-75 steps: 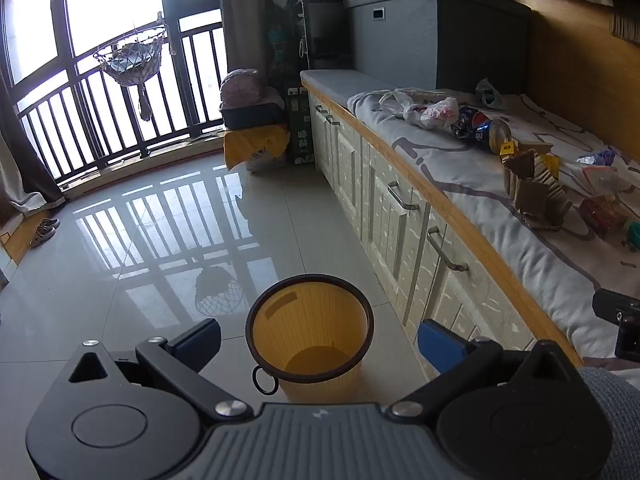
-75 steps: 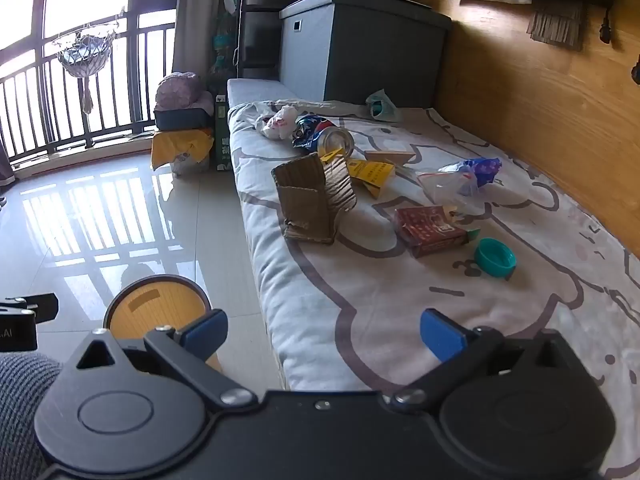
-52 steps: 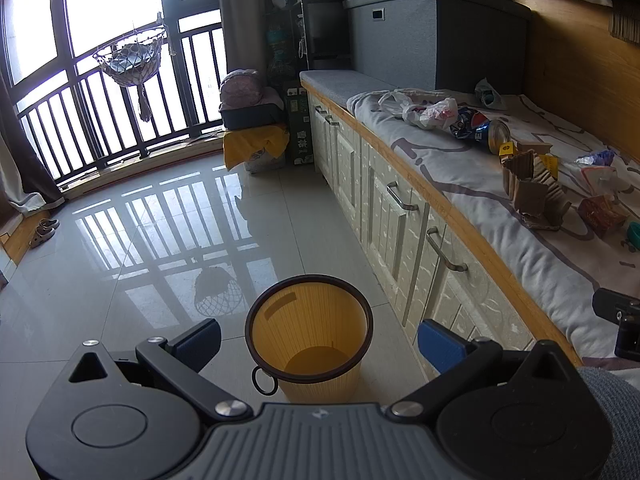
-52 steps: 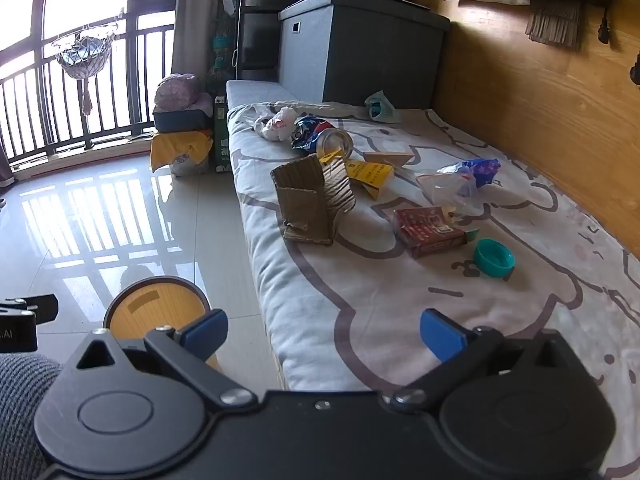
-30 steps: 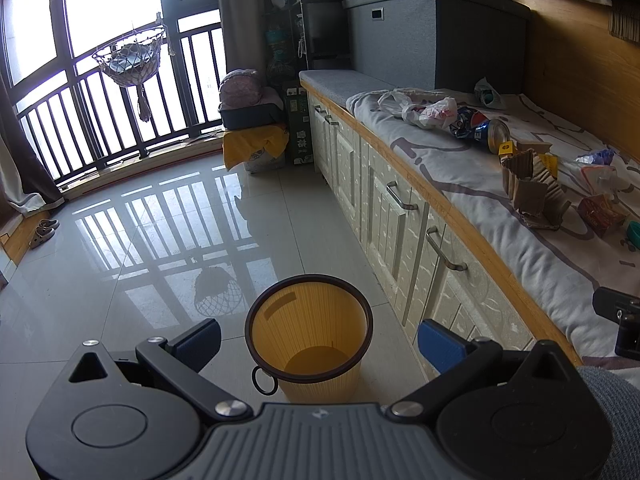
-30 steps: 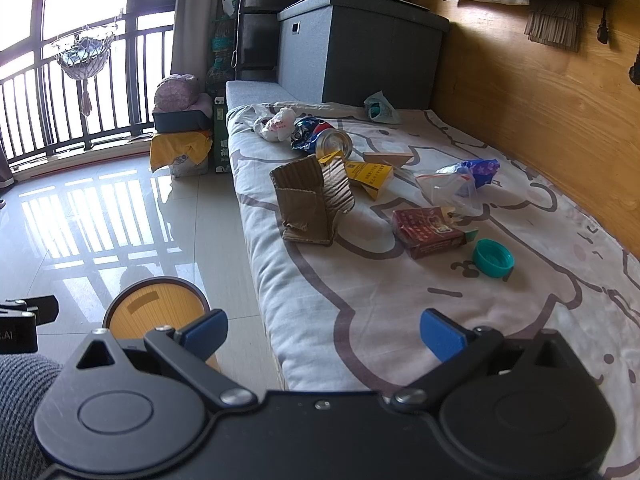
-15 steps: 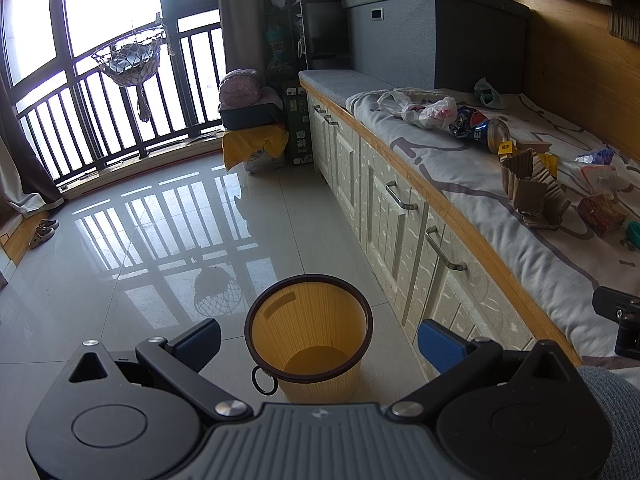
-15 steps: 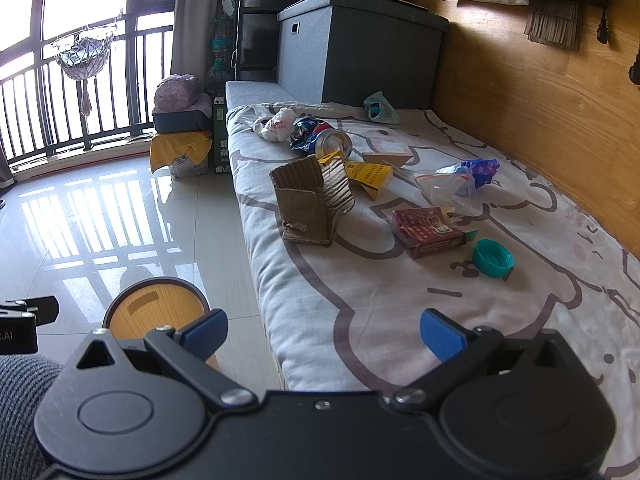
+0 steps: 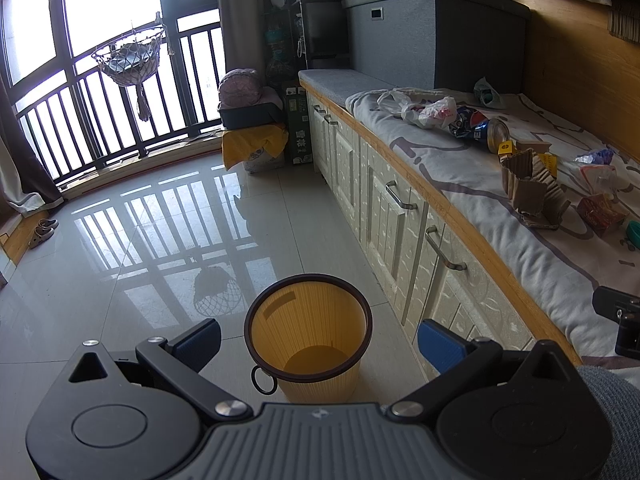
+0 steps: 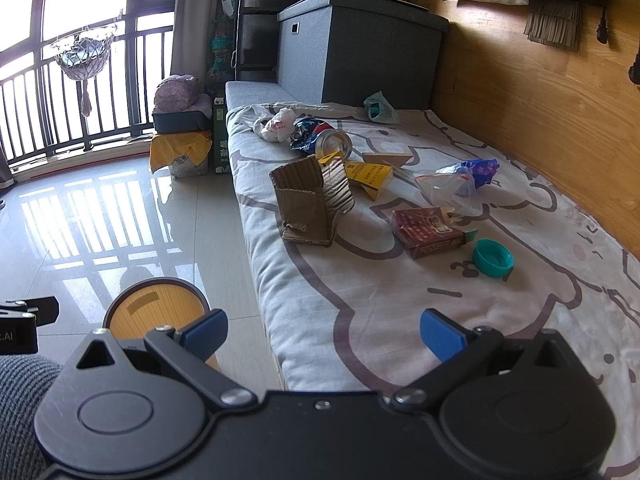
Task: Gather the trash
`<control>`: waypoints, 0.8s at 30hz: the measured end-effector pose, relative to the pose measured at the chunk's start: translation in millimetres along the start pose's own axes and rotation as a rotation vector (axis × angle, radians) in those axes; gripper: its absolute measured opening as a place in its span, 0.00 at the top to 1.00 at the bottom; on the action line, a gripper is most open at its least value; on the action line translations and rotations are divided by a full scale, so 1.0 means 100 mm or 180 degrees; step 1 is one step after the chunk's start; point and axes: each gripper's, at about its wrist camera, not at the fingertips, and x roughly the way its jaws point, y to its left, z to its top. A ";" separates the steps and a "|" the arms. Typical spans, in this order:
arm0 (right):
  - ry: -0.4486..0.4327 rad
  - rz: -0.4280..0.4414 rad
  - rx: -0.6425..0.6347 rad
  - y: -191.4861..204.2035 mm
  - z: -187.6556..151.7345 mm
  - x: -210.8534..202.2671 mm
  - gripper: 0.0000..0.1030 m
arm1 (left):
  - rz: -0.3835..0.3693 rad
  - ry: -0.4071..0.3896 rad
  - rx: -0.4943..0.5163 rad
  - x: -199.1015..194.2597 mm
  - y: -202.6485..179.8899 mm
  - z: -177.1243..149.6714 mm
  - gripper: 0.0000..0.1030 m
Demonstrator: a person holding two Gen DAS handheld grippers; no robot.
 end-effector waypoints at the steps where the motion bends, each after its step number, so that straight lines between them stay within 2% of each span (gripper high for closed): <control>1: -0.0001 -0.0001 0.0000 0.00 0.00 0.00 0.00 | 0.0000 0.0000 0.0000 0.00 0.00 0.00 0.00; 24: -0.0002 0.0004 0.0004 -0.01 0.00 0.00 0.00 | -0.0003 0.0002 -0.0002 0.00 -0.01 -0.02 0.00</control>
